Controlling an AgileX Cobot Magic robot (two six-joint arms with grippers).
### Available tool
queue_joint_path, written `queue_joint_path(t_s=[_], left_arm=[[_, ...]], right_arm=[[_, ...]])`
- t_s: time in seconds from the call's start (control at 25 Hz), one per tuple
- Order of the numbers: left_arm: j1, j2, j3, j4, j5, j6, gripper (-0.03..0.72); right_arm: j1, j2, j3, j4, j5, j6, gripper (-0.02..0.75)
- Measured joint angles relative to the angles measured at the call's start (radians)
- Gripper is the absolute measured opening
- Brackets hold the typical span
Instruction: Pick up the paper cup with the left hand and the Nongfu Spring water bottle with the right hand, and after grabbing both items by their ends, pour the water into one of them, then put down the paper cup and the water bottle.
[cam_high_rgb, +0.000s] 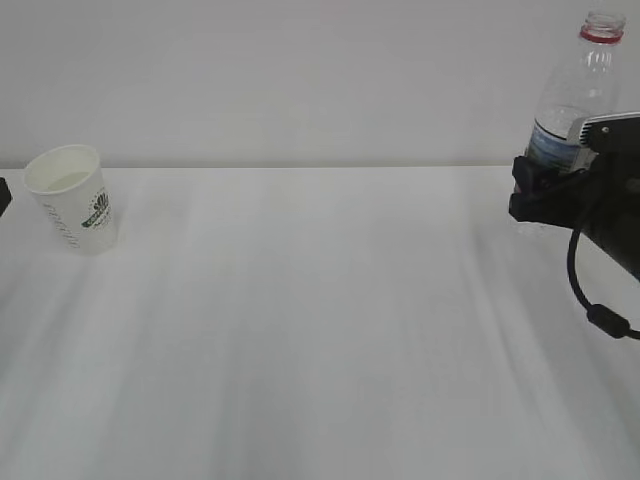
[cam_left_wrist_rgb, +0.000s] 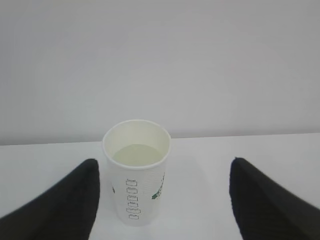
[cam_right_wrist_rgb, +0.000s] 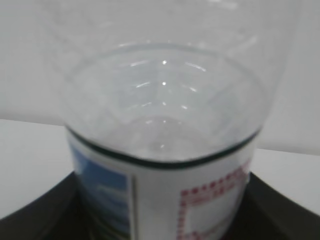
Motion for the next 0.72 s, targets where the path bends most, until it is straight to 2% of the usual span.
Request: queue_joint_path(t_s=[0.72], left_arm=[[0.000, 0.000, 0.000, 0.048, 0.000, 0.000, 0.587]], right_arm=[[0.000, 0.178, -0.167, 0.000, -0.005, 0.000, 0.505]])
